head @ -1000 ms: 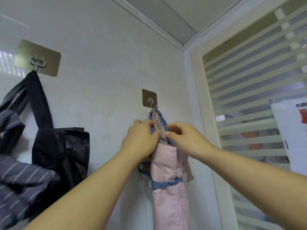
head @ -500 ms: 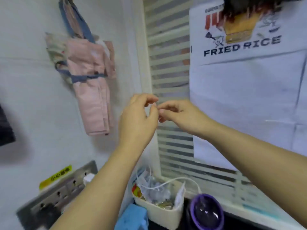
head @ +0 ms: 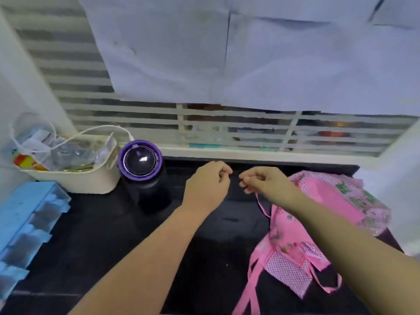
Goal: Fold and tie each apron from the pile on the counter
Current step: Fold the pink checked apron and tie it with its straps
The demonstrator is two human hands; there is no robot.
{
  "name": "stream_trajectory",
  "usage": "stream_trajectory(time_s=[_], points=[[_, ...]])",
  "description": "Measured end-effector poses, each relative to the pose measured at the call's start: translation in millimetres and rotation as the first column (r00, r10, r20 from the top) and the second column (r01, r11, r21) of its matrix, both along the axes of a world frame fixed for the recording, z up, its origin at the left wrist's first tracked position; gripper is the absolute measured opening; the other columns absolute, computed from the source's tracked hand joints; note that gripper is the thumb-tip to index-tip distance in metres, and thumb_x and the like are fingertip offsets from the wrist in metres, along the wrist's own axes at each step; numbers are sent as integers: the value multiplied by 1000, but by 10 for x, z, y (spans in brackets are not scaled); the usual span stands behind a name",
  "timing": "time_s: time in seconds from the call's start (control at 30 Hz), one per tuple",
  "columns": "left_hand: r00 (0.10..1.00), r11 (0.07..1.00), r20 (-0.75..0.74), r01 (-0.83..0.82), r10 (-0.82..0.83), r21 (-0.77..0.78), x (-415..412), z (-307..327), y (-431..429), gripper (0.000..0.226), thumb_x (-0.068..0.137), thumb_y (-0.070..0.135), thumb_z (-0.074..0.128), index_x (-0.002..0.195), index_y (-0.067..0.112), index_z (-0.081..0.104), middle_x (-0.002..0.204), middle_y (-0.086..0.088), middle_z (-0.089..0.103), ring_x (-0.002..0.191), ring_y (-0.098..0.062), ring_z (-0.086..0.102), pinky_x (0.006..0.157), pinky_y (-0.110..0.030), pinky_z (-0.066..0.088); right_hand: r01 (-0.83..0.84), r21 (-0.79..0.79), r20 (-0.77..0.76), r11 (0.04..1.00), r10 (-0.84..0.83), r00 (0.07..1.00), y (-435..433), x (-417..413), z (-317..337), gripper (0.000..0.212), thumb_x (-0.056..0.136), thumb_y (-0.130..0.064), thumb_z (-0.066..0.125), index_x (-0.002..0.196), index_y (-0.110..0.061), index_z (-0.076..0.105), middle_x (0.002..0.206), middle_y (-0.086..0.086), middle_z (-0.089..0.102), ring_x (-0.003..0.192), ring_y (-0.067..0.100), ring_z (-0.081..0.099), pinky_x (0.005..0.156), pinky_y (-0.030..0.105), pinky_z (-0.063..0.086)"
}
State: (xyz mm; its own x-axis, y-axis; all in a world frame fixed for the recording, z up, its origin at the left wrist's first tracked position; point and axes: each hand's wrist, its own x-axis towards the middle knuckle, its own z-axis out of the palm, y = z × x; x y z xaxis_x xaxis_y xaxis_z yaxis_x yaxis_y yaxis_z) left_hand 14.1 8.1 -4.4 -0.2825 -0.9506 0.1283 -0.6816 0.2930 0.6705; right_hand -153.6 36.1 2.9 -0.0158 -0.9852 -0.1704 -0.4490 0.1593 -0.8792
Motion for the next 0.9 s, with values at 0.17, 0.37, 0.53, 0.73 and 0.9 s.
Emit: stream_trajectory(time_s=[0.17, 0.37, 0.53, 0.73, 0.9], points=[[968, 959, 130, 183, -214, 215, -645, -600, 330, 24, 93, 21, 47, 108, 29, 64, 110, 12, 62, 102, -13, 57, 90, -34, 47, 185, 169, -302, 968, -128, 945, 523, -917, -629, 26, 93, -16, 57, 94, 9, 65, 87, 24, 67, 74, 25, 61, 75, 35, 51], [814, 833, 295, 360, -500, 419, -1157, -1283, 540, 40, 93, 31, 50, 133, 29, 47, 126, 2, 46, 116, -21, 51, 90, -38, 46, 98, 322, -568, 942, 110, 816, 1003, -1454, -1252, 52, 86, -17, 66, 135, -13, 49, 132, 10, 48, 116, 25, 52, 103, 32, 39], [646, 845, 544, 394, -535, 363, -1331, -1611, 659, 78, 90, 42, 55, 152, 23, 11, 138, -8, 32, 125, -29, 39, 98, -41, 39, 33, 292, -713, 956, 194, 674, 1113, -1492, -1519, 68, 92, -24, 57, 150, -15, 23, 141, 10, 38, 128, 29, 37, 108, 39, 33], [845, 896, 345, 299, -408, 329, -1289, -1754, 635, 55, 92, 10, 45, 144, 23, 33, 129, -4, 52, 115, -24, 52, 95, -38, 44, 43, 221, -663, 974, 118, 739, 992, -1462, -1580, 30, 87, -14, 56, 116, -12, 62, 110, 8, 61, 102, 27, 56, 86, 35, 45], [982, 941, 18, 178, -191, 287, -932, -1425, 322, 32, 90, -1, 46, 113, 15, 61, 111, 1, 54, 104, -14, 54, 83, -15, 35, 8, 211, -510, 977, 103, 854, 807, -1254, -1354, 17, 89, -24, 62, 82, -9, 66, 77, 2, 63, 71, 18, 56, 64, 30, 43]])
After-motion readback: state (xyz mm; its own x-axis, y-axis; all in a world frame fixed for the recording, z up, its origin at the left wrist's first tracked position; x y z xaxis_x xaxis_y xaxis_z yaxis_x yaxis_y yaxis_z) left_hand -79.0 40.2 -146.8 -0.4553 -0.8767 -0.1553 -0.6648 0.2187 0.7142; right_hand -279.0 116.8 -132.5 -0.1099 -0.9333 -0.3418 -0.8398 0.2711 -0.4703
